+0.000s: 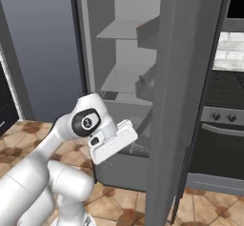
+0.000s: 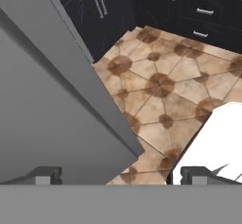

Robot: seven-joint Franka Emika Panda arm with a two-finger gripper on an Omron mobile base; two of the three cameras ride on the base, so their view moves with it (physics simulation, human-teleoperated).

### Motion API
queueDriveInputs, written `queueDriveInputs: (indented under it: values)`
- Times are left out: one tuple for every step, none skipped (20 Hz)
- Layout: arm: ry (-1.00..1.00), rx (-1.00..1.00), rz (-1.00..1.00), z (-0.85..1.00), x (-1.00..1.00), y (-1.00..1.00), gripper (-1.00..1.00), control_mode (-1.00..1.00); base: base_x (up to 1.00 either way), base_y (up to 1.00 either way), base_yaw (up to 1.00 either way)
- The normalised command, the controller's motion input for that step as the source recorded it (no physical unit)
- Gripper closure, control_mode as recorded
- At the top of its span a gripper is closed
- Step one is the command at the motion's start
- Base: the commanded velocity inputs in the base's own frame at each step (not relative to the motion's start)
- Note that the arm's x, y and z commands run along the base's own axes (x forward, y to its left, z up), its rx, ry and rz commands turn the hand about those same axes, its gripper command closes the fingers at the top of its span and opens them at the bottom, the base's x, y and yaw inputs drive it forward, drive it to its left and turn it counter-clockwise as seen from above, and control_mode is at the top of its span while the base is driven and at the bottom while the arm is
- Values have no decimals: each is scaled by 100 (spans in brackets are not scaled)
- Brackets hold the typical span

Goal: Retrieve the sausage and cheese from the fridge and place them on the cutting board on the counter.

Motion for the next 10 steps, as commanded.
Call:
queueDriveInputs:
  values:
    - [3, 0, -9, 22, -3, -72, -100, -100, 0, 0, 0]
    - [3, 0, -9, 23, -1, -71, -100, -100, 0, 0, 0]
    - [4, 0, -9, 24, 0, -68, -100, -100, 0, 0, 0]
    - [3, 0, -9, 23, 0, -63, -100, -100, 0, 0, 0]
    - [1, 0, -8, 24, 0, -47, -100, -100, 0, 0, 0]
    - [0, 0, -7, 27, 0, -35, -100, -100, 0, 0, 0]
    - [0, 0, -5, 30, 0, -17, -100, -100, 0, 0, 0]
    - [0, 0, 0, 29, 0, 0, -100, -100, 0, 0, 0]
    - [0, 0, 0, 32, -4, 3, -100, -100, 0, 0, 0]
    - [-1, 0, 0, 32, 0, 18, -100, -100, 0, 0, 0]
